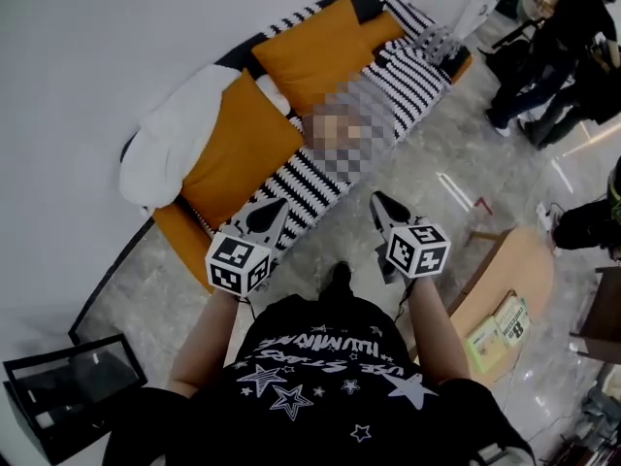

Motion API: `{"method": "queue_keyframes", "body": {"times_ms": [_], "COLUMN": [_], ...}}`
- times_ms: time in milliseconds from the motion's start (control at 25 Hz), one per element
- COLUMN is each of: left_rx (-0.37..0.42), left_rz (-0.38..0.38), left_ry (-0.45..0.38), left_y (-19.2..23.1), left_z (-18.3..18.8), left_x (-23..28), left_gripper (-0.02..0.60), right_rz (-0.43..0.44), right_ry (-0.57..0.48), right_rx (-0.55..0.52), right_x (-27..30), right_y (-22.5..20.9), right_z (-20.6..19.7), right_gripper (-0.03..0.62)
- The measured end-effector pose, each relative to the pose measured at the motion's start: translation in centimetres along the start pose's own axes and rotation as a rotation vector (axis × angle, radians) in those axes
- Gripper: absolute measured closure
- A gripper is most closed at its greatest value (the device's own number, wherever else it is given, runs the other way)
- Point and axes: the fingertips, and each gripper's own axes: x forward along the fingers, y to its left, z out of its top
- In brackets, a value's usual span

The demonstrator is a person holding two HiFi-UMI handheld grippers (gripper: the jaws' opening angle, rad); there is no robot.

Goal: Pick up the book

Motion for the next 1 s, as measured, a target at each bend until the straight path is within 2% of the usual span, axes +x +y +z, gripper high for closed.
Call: {"method": "queue_keyframes", "body": {"times_ms": [560, 760, 1000], "left_rx": [0.029, 0.024, 0.018], "left_rz": [0.032, 0.053, 0.065], "left_ry": [0.023, 0.022, 0.060], "left_y": [-3.0, -4.0, -4.1], "left_z": [2.9, 3.5, 3.0], "left_x": [7.4, 9.2, 10.1], "left_gripper": [0.577, 0.577, 0.577], "right_rz": [0.022, 0.036, 0.051], "right_ry": [0.003, 0.010, 0.019], "right_rx": [0.022, 0.040, 0.082], "right_x": [-0.5, -0.3, 0.9], "right_y": [-9.0, -11.2, -12.3], "right_z": [2.3, 2.4, 2.1], "right_gripper": [0.560, 0.560, 0.560]}}
